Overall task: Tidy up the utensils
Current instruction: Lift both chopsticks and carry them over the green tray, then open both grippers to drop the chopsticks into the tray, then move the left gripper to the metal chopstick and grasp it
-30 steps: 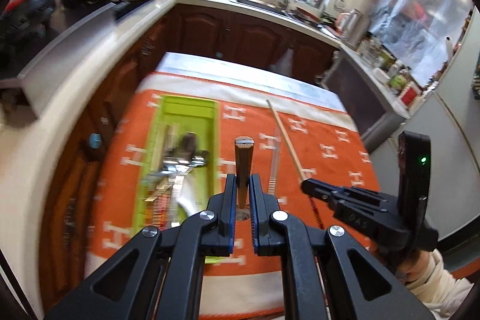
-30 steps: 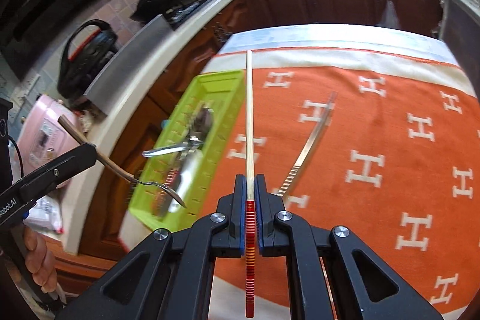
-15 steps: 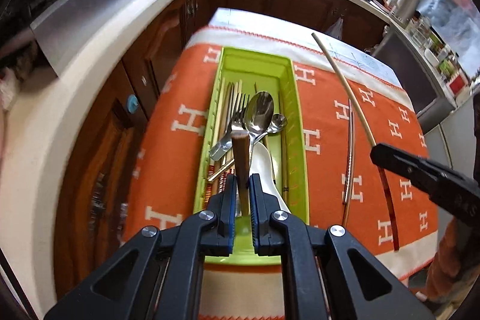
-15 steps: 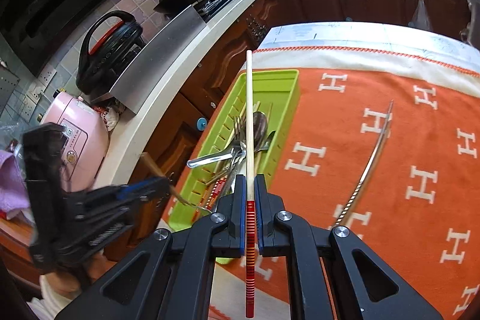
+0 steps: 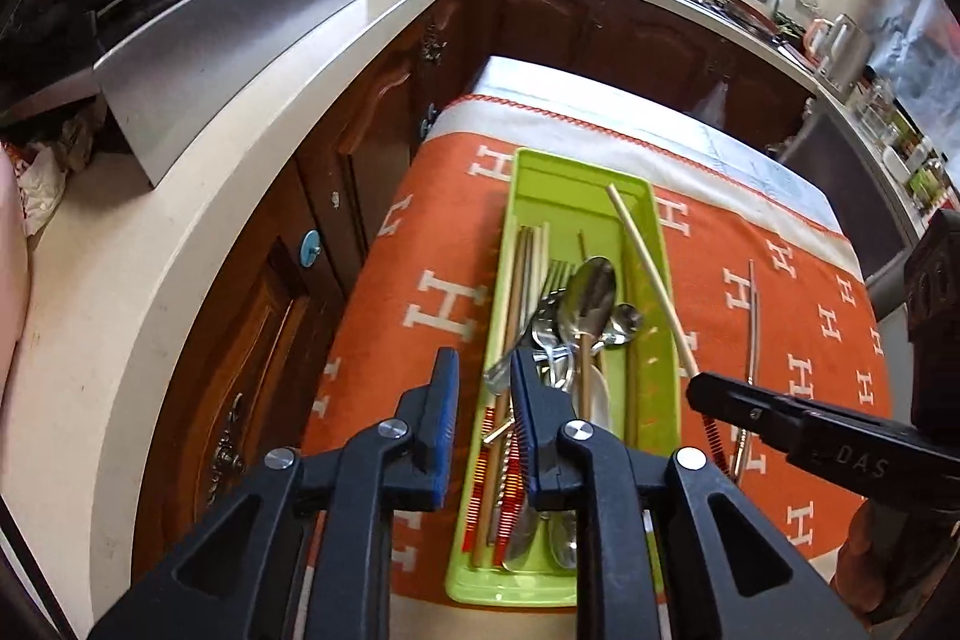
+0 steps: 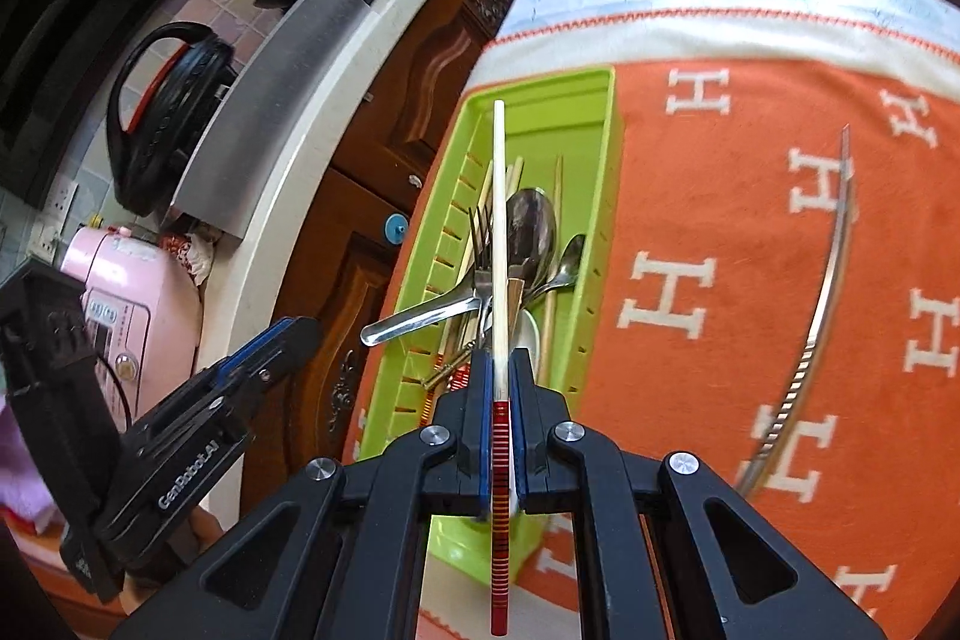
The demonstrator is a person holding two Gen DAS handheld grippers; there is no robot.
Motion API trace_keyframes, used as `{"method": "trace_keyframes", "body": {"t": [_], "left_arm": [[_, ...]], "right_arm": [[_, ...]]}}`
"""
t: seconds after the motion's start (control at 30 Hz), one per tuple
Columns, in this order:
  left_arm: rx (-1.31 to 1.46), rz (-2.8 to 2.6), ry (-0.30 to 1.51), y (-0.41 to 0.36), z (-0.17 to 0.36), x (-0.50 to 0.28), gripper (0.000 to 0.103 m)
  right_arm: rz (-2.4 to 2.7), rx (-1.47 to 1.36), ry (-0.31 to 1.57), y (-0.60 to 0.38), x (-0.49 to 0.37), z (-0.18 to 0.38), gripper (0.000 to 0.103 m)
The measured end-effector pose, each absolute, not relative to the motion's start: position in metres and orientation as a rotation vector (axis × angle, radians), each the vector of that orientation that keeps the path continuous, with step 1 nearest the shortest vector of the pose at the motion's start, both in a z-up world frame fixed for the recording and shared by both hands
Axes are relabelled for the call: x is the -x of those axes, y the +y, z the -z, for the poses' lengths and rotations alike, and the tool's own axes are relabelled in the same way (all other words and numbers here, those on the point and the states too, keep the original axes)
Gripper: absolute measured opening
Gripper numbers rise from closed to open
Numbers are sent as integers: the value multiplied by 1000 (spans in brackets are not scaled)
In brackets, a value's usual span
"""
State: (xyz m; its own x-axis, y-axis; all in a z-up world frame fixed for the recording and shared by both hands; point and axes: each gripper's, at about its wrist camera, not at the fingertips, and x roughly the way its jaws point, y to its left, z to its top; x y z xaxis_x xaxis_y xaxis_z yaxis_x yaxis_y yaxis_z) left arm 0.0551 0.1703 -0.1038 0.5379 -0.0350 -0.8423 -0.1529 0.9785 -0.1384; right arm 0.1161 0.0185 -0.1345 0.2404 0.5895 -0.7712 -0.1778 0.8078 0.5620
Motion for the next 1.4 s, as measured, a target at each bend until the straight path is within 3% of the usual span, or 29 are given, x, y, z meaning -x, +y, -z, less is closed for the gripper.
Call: {"method": "trace_keyframes", "body": {"t": [0.1,0.27,0.57,0.7,0.97,1.1,1.17,1.3,1.4], "left_arm": [[203,-87,1014,175,111,-59,17],[208,-97,1035,181,121,-63,18],[201,-80,1063,174,129,-71,22],[191,-63,1070,165,127,-73,36],[152,-19,1058,137,112,-72,37],[136,16,1052,117,103,-70,47],[121,34,1048,104,98,-69,53],[110,84,1045,79,91,-69,75],[80,124,1044,53,87,-71,76]], "right_arm": [[-554,-400,1261,32,-125,146,7],[-560,-392,1302,47,-132,161,19],[-553,-350,1299,46,-135,167,20],[-556,-334,1279,37,-131,161,20],[-537,-292,1211,7,-120,144,20],[-516,-261,1168,-17,-109,132,23],[-496,-234,1141,-34,-101,124,31],[-459,-176,1095,-67,-89,111,38],[-425,-147,1078,-96,-82,102,39]]}}
